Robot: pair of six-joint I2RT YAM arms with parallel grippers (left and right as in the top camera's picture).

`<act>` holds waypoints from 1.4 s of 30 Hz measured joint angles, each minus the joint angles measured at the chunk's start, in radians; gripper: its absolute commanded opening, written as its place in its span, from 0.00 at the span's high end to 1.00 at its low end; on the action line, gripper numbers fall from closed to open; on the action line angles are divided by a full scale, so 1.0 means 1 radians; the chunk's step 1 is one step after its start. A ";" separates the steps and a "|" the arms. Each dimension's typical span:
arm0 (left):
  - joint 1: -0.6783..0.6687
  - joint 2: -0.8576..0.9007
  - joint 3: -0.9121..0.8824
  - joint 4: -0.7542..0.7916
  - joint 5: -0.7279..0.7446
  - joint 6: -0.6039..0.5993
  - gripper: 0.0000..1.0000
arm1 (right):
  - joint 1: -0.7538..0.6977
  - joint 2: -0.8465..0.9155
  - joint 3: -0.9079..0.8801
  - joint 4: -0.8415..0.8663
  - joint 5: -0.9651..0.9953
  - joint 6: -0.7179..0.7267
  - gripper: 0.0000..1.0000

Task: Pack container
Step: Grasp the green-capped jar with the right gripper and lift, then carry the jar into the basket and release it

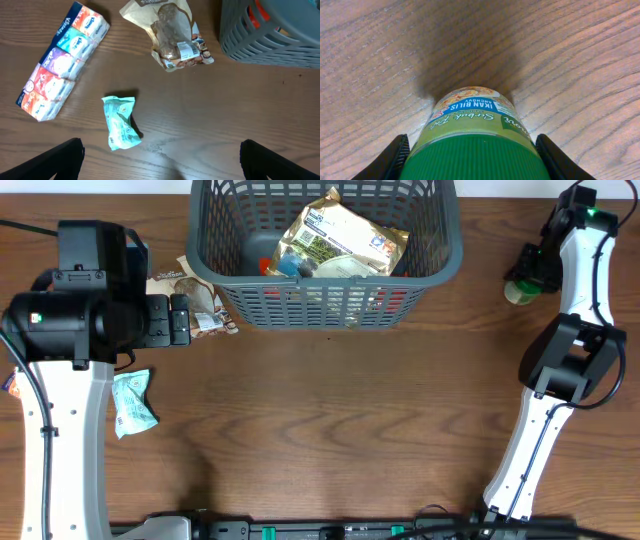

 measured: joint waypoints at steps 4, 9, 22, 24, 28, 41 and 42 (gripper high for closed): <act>0.000 0.000 0.000 0.000 0.000 0.000 0.01 | 0.002 -0.003 0.000 -0.002 0.000 -0.007 0.99; 0.000 0.000 0.000 0.000 0.000 0.000 0.02 | 0.013 -0.039 -0.014 0.002 -0.002 -0.018 0.99; 0.000 0.000 0.000 0.000 0.000 0.000 0.01 | 0.034 -0.469 -0.018 0.096 -0.026 -0.074 0.99; 0.000 0.000 0.000 0.000 0.000 0.000 0.01 | 0.061 -0.544 -0.018 0.123 -0.053 -0.117 0.99; 0.000 0.000 0.000 0.000 0.000 0.000 0.01 | 0.192 -0.676 -0.018 0.174 -0.085 -0.217 0.99; 0.000 0.000 0.000 0.000 0.000 0.000 0.01 | 0.596 -0.718 -0.011 0.281 -0.144 -0.492 0.99; 0.000 0.000 0.000 0.000 0.000 0.000 0.02 | 0.602 -0.700 -0.011 0.280 -0.146 -0.499 0.99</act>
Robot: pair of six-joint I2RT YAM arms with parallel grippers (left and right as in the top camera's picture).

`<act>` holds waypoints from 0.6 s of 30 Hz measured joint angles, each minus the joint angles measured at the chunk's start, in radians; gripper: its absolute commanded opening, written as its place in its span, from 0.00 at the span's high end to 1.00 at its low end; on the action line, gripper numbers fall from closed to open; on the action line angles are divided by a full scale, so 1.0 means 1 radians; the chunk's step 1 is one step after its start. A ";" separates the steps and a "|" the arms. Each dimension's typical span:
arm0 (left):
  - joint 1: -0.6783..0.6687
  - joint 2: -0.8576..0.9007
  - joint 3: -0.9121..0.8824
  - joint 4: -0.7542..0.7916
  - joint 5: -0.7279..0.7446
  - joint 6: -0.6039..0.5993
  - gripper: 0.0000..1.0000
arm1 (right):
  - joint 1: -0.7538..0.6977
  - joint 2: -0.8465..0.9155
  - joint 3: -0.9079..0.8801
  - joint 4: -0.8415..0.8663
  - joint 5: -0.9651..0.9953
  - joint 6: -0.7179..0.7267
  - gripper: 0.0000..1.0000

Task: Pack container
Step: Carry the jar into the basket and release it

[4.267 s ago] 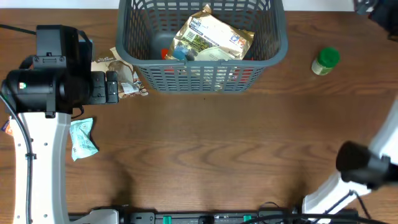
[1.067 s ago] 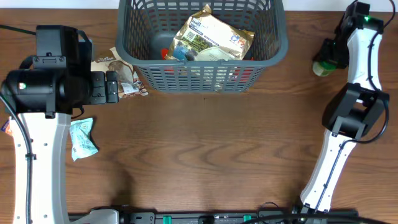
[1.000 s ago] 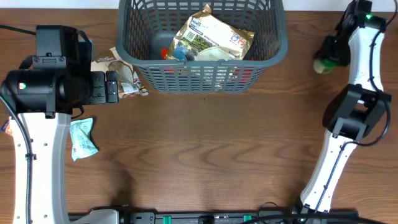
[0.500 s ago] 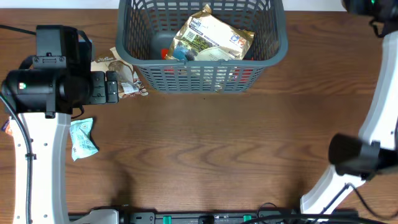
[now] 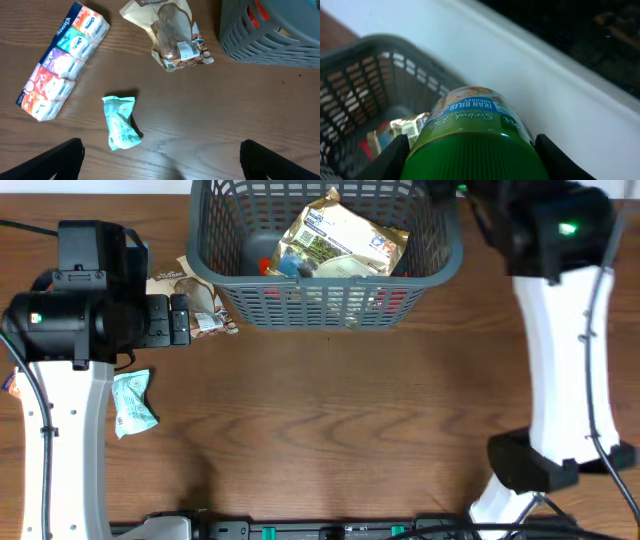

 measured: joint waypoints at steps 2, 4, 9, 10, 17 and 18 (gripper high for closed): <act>0.000 0.000 0.000 0.000 0.000 0.000 0.02 | 0.010 0.051 0.000 -0.006 -0.001 -0.013 0.99; 0.000 0.000 0.000 0.000 0.000 0.000 0.01 | 0.016 0.113 0.000 -0.023 -0.002 -0.020 0.99; 0.000 0.000 0.000 0.000 0.000 0.000 0.01 | 0.016 0.277 -0.001 -0.076 -0.001 -0.027 0.99; 0.000 0.000 0.000 0.000 0.000 0.000 0.01 | 0.016 0.309 -0.002 -0.089 -0.002 -0.028 0.99; 0.000 0.000 0.000 -0.001 0.000 0.000 0.02 | 0.016 0.444 -0.004 -0.169 0.000 -0.029 0.05; 0.000 0.000 0.000 -0.002 0.000 0.000 0.01 | 0.016 0.452 -0.005 -0.174 -0.003 -0.031 0.01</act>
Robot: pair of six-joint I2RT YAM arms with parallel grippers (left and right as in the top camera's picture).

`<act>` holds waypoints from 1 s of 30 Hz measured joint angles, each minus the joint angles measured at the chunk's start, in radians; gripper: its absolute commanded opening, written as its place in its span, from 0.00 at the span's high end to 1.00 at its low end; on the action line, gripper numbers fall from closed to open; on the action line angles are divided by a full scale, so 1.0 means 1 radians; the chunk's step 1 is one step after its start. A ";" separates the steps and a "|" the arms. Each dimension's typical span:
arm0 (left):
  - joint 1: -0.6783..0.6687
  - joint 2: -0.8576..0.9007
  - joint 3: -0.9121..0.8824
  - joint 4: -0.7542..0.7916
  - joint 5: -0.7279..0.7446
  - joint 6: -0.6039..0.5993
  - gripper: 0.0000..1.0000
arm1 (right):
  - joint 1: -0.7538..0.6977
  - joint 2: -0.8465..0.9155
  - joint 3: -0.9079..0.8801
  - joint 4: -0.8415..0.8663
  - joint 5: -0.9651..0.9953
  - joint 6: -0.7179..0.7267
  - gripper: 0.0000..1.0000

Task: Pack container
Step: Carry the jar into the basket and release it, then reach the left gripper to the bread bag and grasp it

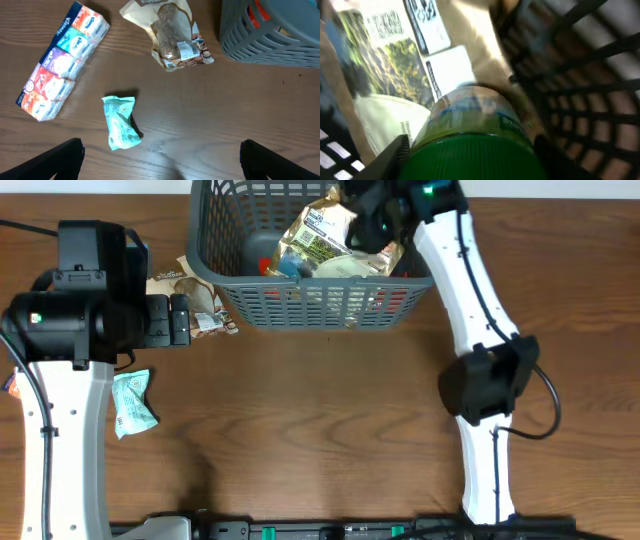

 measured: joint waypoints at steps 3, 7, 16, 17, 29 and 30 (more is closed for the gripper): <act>0.000 0.000 0.000 -0.003 0.000 0.000 0.01 | 0.000 0.001 -0.001 0.004 0.001 -0.004 0.01; 0.000 0.000 0.000 -0.018 0.000 0.000 0.02 | 0.000 -0.032 0.000 0.016 -0.002 -0.006 0.01; 0.000 0.000 0.000 -0.020 0.000 0.000 0.01 | -0.103 -0.359 0.083 0.124 0.017 0.085 0.01; 0.000 0.000 0.000 -0.020 0.000 0.000 0.01 | -0.146 -0.409 0.095 0.121 0.026 0.120 0.01; 0.043 -0.039 0.083 0.057 0.000 -0.146 0.02 | -0.681 -0.560 0.125 -0.302 0.106 0.588 0.01; 0.055 -0.039 0.087 0.077 0.000 -0.177 0.01 | -0.696 -0.538 0.118 -0.317 0.106 0.599 0.01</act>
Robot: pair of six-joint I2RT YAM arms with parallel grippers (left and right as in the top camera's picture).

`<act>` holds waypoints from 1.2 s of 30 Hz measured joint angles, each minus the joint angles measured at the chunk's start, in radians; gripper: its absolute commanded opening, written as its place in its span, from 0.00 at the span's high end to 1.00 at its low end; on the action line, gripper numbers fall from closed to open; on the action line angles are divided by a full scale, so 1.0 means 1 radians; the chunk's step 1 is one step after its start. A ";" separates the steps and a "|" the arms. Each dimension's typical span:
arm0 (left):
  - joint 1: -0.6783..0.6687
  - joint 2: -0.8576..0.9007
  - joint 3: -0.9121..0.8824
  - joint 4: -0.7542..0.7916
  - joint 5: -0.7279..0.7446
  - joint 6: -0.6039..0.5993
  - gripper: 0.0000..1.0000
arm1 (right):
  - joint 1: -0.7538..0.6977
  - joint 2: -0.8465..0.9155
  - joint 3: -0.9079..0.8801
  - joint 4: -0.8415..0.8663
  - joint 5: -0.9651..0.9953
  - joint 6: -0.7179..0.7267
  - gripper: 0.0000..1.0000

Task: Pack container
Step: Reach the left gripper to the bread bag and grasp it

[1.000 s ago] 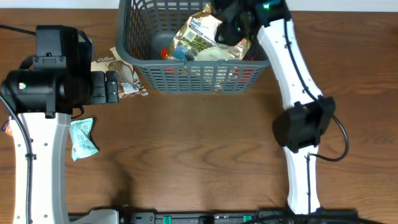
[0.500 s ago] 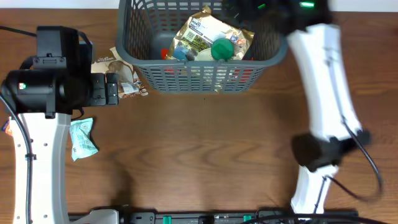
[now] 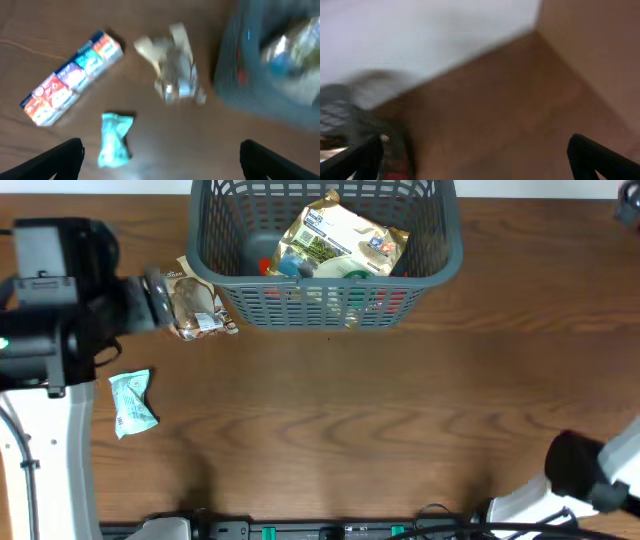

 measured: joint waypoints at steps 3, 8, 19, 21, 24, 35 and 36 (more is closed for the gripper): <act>0.041 0.020 0.003 0.058 0.003 -0.090 0.01 | -0.031 0.071 -0.019 -0.018 0.000 0.021 0.01; 0.085 0.138 0.007 0.186 0.071 -0.164 0.01 | -0.035 0.143 -0.025 -0.022 -0.008 0.019 0.01; 0.088 0.508 0.007 0.298 0.202 -0.126 0.01 | -0.030 0.242 -0.025 -0.026 -0.027 -0.039 0.01; 0.088 0.551 0.007 0.292 0.209 -0.098 0.02 | -0.030 0.253 -0.025 -0.026 -0.028 -0.044 0.01; 0.088 0.612 0.007 0.288 0.213 -0.056 0.02 | -0.030 0.264 -0.025 -0.026 -0.029 -0.048 0.01; 0.088 0.787 0.007 0.317 0.193 0.011 0.01 | -0.030 0.313 -0.025 -0.025 -0.030 -0.059 0.01; 0.088 0.804 0.007 0.322 0.189 0.011 0.01 | -0.030 0.313 -0.025 -0.025 -0.030 -0.059 0.01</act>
